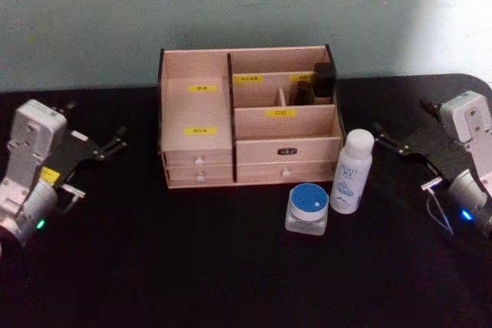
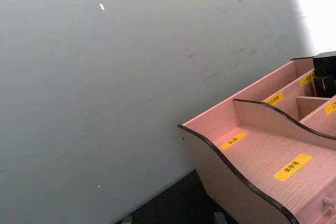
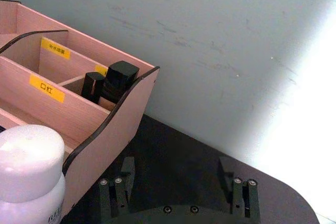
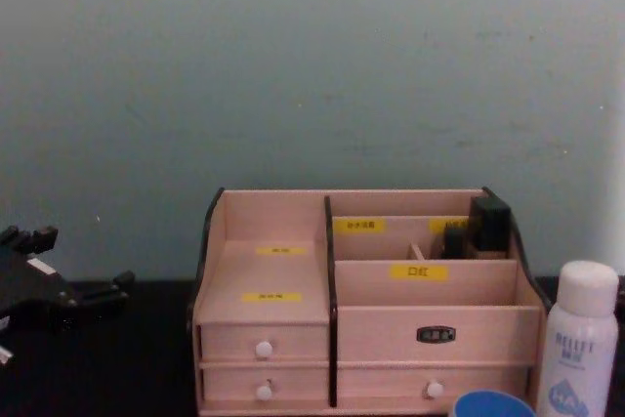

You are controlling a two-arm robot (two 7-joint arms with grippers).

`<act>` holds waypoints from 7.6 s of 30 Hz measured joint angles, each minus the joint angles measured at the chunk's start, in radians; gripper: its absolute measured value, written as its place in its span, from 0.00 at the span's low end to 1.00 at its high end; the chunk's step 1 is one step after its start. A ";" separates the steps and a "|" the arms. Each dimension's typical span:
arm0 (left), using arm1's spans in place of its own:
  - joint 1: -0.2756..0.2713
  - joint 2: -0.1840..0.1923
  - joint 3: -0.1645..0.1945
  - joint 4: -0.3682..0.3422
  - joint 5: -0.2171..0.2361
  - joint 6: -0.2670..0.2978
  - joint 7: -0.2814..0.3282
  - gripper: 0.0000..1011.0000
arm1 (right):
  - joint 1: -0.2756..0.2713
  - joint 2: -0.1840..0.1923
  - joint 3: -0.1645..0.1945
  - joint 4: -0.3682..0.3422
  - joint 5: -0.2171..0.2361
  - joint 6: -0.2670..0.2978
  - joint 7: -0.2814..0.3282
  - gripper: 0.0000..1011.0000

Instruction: Pick up the facial cleanser and watermelon frost from the table and place them into the tiered storage box.

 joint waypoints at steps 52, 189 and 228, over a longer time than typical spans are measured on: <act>0.000 0.000 0.000 0.000 0.000 0.000 0.000 0.99 | -0.327 0.143 0.157 -0.308 0.192 0.138 0.209 0.99; 0.000 0.000 0.000 0.000 0.000 0.000 0.000 0.99 | 0.367 -0.258 0.014 0.158 0.189 0.275 0.500 0.59; 0.000 0.000 0.000 0.000 0.000 0.000 0.000 0.99 | 0.490 -0.367 -0.030 0.419 0.133 0.234 0.546 0.59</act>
